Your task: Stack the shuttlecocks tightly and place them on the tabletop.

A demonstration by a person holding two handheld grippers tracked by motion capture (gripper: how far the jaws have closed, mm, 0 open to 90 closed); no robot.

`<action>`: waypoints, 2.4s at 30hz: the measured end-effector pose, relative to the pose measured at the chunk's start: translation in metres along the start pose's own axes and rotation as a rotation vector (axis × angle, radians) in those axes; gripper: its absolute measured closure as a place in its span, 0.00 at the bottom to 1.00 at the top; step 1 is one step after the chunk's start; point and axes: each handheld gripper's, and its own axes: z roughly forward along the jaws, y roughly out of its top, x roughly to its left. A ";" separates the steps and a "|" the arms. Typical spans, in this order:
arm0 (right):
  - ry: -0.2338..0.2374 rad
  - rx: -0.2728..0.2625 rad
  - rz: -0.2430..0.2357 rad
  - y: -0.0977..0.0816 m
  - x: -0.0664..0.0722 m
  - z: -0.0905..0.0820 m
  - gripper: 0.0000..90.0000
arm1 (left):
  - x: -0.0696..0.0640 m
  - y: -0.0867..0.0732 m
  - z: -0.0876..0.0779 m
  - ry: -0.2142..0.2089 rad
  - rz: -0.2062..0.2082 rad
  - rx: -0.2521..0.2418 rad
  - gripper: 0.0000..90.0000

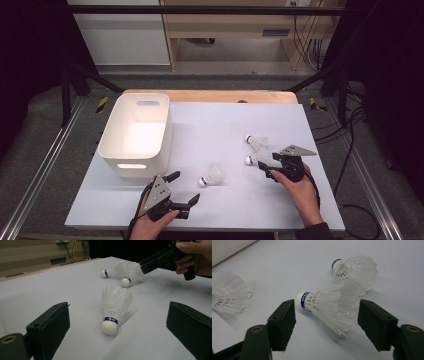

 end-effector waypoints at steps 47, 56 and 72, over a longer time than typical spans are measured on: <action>0.470 0.060 -0.127 0.006 0.092 0.027 1.00 | 0.002 -0.006 0.008 0.011 0.016 0.066 0.06; 0.499 0.099 -0.158 -0.004 0.108 0.030 1.00 | 0.000 -0.007 0.008 0.000 0.007 0.071 0.06; 0.450 0.098 -0.207 -0.010 0.116 0.024 0.80 | -0.001 -0.007 0.009 -0.010 0.008 0.079 0.07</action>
